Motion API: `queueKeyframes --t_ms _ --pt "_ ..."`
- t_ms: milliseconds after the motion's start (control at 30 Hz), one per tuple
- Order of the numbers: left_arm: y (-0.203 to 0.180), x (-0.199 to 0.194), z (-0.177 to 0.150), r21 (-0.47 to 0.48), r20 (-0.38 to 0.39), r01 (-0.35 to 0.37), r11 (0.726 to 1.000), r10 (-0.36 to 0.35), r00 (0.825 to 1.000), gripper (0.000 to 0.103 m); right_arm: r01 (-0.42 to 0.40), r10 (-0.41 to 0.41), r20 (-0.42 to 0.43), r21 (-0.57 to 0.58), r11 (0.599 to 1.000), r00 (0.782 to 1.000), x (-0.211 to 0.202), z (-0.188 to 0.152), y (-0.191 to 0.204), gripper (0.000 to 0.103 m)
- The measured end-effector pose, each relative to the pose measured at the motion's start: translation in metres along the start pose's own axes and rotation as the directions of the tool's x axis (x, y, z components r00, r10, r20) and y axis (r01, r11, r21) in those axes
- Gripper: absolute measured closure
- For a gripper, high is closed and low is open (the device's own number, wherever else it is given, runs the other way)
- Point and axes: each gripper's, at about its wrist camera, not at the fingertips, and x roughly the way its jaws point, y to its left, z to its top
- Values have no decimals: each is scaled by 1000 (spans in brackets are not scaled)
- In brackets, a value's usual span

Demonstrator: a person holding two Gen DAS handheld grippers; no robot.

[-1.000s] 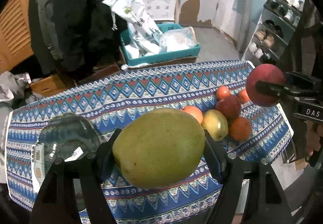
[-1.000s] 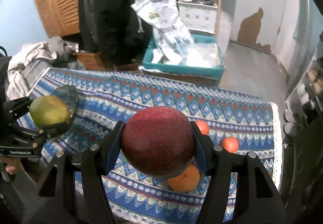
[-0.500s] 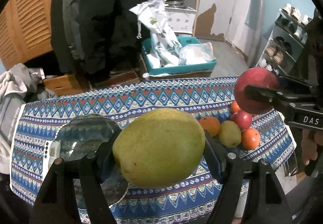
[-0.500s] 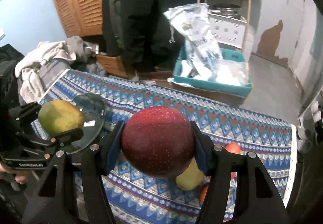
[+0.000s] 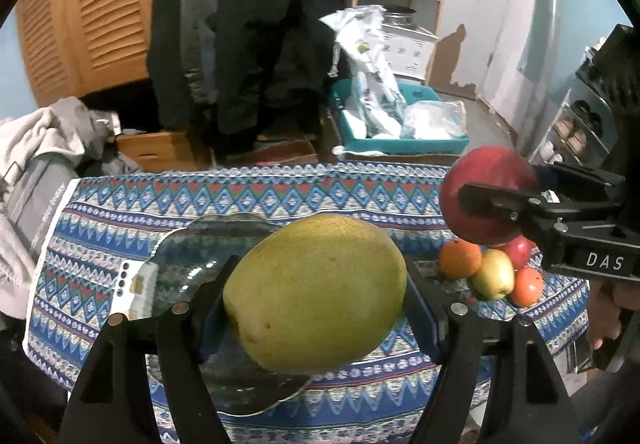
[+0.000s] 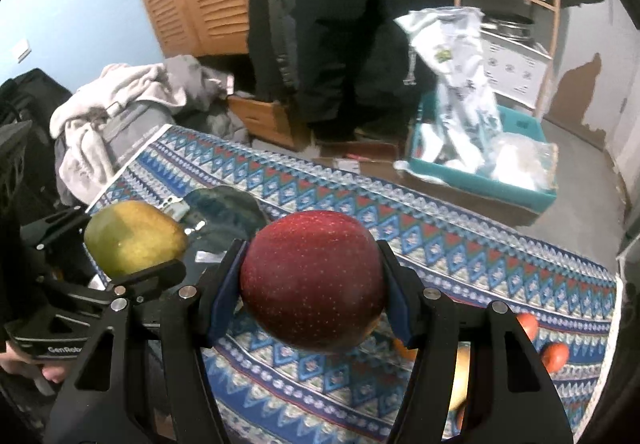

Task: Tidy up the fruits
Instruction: 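Lift and carry mango with left gripper while right gripper carries apple to bowl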

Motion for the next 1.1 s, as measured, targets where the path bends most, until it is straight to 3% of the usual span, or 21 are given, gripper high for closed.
queueKeyframes --t_ms 300,567,700,933,1100 --pt "45 5 -6 -86 -21 -24 996 22 1000 26 -59 59 -15 -20 998 998 23 22 34 40" --pt "82 26 -21 -153 -87 -80 985 67 994 26 -110 108 -78 -15 994 991 61 28 56 40" --pt "95 42 -35 -165 -132 -110 980 89 987 26 -123 120 -127 -12 992 985 85 22 65 40" --pt "112 68 -55 -222 -228 -118 968 66 971 26 -137 135 -219 7 991 966 122 5 73 40" --pt "113 80 -63 -211 -263 -137 968 79 962 26 -145 143 -274 11 989 951 141 -10 79 40"
